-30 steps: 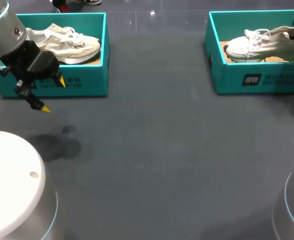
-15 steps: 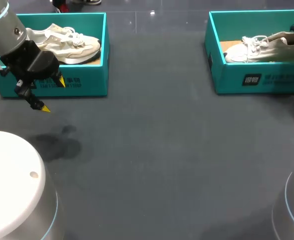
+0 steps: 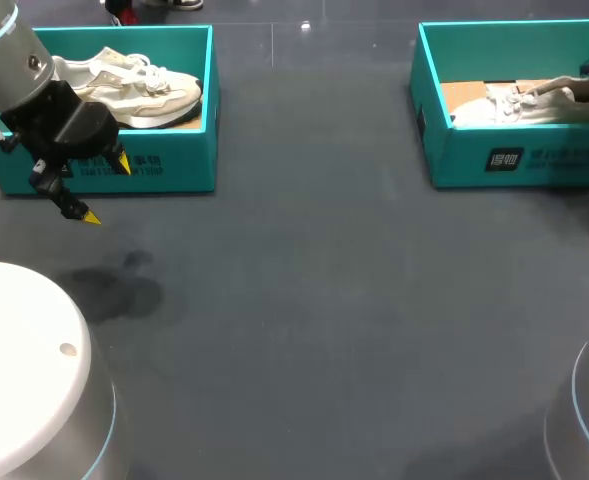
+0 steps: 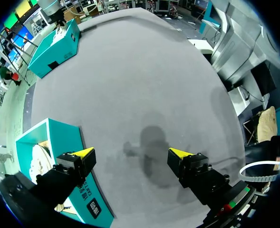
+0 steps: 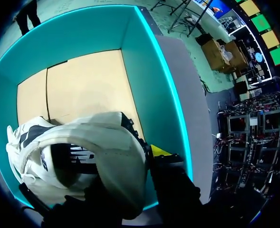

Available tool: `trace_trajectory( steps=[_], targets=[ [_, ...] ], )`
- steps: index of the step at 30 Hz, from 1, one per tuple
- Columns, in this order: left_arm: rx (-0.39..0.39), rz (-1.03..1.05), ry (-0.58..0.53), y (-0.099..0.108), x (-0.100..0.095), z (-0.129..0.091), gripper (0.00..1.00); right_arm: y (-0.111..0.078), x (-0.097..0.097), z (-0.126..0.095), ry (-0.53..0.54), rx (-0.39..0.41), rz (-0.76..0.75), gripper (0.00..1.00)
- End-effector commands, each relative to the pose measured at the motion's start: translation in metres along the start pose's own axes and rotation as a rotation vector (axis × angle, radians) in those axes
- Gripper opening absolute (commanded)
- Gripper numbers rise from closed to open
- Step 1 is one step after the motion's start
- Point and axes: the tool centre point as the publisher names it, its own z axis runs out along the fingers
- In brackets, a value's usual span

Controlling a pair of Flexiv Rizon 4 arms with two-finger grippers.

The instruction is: Take the shoe out of the shoebox, open the shoe tongue, remove and reinsert the insole, then place the shoe into the shoebox

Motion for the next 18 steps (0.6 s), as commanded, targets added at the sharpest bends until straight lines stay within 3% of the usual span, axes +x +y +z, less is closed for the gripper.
trace_trajectory(
  steps=[1, 18],
  targets=[
    [-0.002, 0.000, 0.001, 0.000, 0.000, -0.001, 1.00, -0.004, 0.000, 0.002, 0.008, -0.001, -0.001, 0.00],
    [-0.002, 0.000, 0.001, 0.000, 0.000, -0.001, 1.00, -0.011, 0.013, 0.016, 0.025, 0.032, -0.007, 0.00]
  ],
)
